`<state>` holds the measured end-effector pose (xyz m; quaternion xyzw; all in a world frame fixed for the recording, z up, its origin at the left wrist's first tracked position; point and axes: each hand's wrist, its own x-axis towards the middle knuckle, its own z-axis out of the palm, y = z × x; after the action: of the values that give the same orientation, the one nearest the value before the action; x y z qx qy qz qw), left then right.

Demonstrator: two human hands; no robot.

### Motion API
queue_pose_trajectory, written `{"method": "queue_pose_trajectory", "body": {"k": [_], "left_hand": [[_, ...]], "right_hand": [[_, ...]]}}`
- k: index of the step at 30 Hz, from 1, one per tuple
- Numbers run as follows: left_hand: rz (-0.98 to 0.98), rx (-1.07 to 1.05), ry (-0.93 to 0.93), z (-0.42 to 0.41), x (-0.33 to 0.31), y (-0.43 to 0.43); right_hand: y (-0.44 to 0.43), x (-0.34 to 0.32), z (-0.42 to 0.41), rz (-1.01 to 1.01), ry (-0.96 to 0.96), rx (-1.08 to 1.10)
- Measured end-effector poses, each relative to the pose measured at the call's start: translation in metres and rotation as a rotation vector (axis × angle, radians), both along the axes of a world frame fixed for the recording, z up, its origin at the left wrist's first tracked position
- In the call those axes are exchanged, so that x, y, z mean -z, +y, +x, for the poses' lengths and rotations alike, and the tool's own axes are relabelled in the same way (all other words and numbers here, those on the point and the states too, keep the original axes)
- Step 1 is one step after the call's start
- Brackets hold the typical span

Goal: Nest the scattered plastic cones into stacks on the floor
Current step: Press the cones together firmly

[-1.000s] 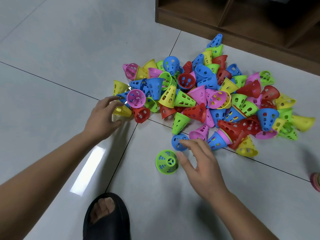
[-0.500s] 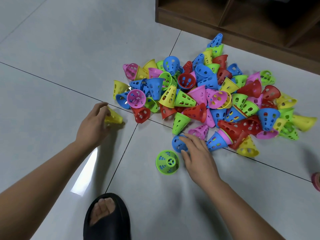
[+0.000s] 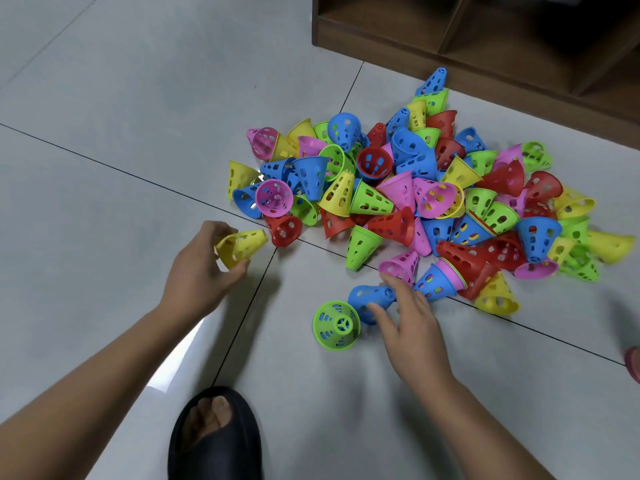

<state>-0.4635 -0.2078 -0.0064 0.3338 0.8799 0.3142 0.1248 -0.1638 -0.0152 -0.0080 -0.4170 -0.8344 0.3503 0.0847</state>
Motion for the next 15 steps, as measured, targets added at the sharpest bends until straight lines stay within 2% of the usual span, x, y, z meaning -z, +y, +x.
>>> {"method": "queue_pose_trajectory", "body": {"k": [8,11,15], "left_hand": [[0.269,0.024,-0.136,0.050,-0.053,0.015],[0.321,0.071,-0.158,0.062,-0.066,0.020],[0.404,0.111,-0.224,0.082,-0.076,0.023]], "right_hand": [[-0.015,-0.068,0.002,0.008,0.254,0.156],[-0.031,-0.083,0.004,0.020,0.343,0.112],[-0.049,-0.081,0.007,0.042,0.292,-0.028]]}}
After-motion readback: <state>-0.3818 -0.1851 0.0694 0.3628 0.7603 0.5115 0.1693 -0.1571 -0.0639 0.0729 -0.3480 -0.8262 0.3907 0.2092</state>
